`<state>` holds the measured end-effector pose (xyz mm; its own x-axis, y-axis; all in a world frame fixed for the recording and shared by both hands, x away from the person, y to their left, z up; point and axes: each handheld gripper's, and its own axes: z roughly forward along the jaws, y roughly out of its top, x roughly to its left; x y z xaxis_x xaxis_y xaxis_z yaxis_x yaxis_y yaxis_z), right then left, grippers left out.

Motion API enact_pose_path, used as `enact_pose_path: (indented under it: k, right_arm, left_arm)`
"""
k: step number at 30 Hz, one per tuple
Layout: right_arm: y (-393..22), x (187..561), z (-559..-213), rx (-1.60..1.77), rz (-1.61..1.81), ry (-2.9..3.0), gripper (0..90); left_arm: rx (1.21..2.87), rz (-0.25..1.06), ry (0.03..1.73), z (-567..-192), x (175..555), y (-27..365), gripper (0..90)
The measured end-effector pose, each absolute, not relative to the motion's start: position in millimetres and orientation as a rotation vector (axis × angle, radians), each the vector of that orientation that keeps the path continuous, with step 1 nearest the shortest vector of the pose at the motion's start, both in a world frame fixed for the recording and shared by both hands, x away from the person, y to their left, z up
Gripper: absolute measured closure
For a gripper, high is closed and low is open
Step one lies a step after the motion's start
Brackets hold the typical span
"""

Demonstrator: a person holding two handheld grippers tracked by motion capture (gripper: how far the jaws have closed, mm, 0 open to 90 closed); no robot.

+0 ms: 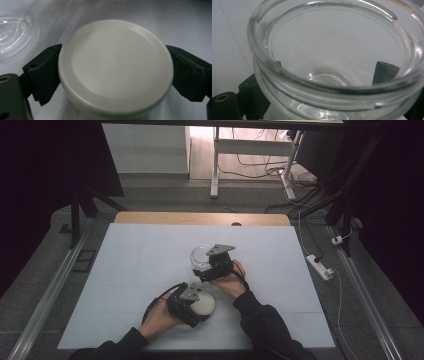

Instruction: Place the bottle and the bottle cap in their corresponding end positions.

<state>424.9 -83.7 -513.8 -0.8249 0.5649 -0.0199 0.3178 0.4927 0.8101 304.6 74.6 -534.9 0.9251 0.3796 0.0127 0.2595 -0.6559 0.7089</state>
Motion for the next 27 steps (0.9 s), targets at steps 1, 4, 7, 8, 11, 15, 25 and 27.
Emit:
enact_pose_path:
  k: [1, 4, 7, 8, 11, 15, 25, 27]
  right_arm:
    - [-84.4, 425.5, -514.1, 0.752, 1.247, 2.455, 6.8]
    - [-85.6, 427.0, -515.5, 0.759, 1.241, 2.452, 6.8]
    - [-86.0, 427.3, -515.8, 0.76, 1.244, 2.451, 6.8]
    - [-85.9, 427.2, -515.9, 0.76, 1.244, 2.45, 6.8]
    - [-85.5, 426.7, -516.2, 0.751, 1.238, 2.447, 6.7]
    - [-85.7, 426.6, -516.7, 0.745, 1.239, 2.445, 6.7]
    - [-85.7, 426.9, -516.9, 0.746, 1.24, 2.446, 6.4]
    - [-85.6, 426.9, -516.8, 0.749, 1.239, 2.447, 6.4]
  left_arm:
    - [2.322, 0.203, 0.453, -535.5, 305.2, 74.6, 7.9]
    - [2.329, 0.201, 0.462, -537.8, 306.1, 74.0, 7.9]
    - [2.338, 0.195, 0.469, -540.0, 307.0, 73.4, 7.9]
    - [2.343, 0.196, 0.47, -540.7, 307.2, 73.1, 7.9]
    - [2.353, 0.191, 0.476, -542.4, 307.7, 72.5, 7.8]
    - [2.364, 0.19, 0.481, -543.0, 308.2, 71.8, 7.8]
    - [2.371, 0.164, 0.5, -543.2, 310.4, 72.2, 7.5]
    - [2.369, 0.16, 0.501, -543.4, 310.6, 72.2, 7.4]
